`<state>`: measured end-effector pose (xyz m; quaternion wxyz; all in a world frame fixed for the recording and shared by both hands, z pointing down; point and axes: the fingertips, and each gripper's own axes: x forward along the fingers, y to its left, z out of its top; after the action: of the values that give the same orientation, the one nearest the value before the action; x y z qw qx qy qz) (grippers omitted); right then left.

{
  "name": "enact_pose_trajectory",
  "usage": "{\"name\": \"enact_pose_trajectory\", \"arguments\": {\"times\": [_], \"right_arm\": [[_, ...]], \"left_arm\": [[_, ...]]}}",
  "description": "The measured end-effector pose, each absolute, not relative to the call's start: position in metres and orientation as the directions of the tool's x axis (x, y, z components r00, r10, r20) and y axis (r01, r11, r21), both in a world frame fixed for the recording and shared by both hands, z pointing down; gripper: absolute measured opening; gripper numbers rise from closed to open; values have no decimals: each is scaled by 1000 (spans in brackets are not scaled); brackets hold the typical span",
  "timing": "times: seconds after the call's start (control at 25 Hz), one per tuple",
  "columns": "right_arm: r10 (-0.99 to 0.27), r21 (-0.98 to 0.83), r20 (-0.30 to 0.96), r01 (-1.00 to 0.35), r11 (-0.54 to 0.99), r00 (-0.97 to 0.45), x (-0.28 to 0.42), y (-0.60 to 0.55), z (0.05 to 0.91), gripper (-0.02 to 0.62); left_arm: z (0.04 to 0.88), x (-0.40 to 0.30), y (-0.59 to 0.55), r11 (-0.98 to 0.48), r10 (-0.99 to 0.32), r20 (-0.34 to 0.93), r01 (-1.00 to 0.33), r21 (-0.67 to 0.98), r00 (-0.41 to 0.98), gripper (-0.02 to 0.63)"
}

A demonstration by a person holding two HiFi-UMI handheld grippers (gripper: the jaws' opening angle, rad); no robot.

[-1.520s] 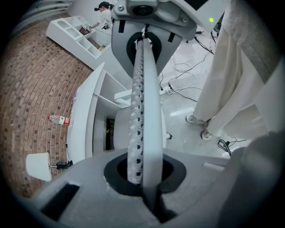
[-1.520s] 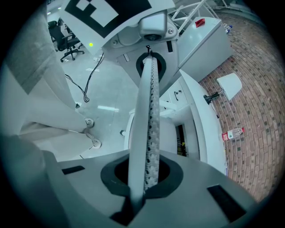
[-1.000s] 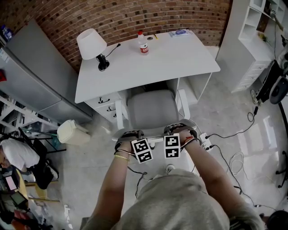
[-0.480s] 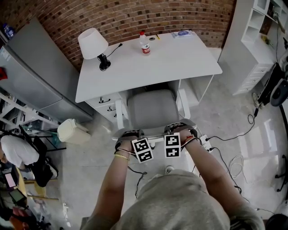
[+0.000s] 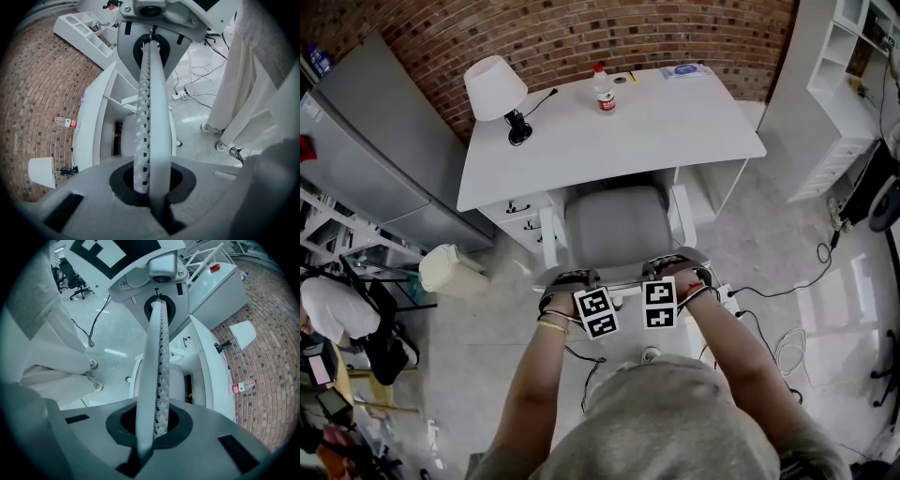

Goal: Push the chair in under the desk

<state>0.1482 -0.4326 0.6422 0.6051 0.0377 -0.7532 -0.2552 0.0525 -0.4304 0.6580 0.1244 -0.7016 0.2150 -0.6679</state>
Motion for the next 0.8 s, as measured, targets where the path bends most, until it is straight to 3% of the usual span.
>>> {"name": "enact_pose_trajectory", "arguments": {"times": [0.8], "right_arm": [[-359, 426, 894, 257, 867, -268, 147, -433, 642, 11]], "left_arm": [[658, 52, -432, -870, -478, 878, -140, -472, 12, 14]]}}
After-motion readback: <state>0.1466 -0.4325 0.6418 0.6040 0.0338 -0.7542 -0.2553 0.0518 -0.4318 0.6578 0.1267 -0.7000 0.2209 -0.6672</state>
